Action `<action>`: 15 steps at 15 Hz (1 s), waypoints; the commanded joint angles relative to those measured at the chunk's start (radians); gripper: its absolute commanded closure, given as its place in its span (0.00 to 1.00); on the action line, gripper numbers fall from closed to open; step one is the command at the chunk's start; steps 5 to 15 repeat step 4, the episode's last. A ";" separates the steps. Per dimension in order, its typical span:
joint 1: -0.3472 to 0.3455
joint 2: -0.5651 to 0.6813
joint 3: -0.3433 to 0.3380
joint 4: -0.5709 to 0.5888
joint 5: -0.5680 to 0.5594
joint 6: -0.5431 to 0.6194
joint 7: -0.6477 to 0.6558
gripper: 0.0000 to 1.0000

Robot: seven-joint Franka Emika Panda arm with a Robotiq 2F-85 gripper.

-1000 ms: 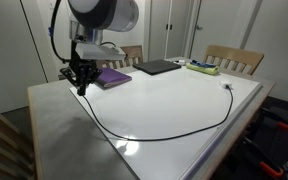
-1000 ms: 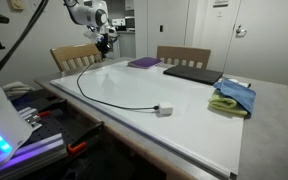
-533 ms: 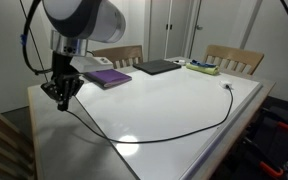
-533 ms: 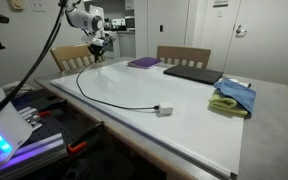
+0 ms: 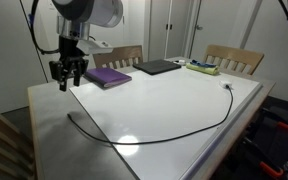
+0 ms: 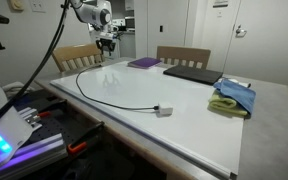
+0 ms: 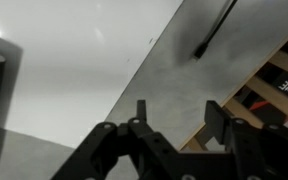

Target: Move both ends of the charger to opposite sides

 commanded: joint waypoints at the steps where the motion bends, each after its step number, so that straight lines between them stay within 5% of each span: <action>1: 0.023 -0.046 -0.080 0.004 -0.041 -0.019 0.118 0.05; 15: 0.020 -0.068 -0.106 -0.005 -0.050 -0.003 0.191 0.00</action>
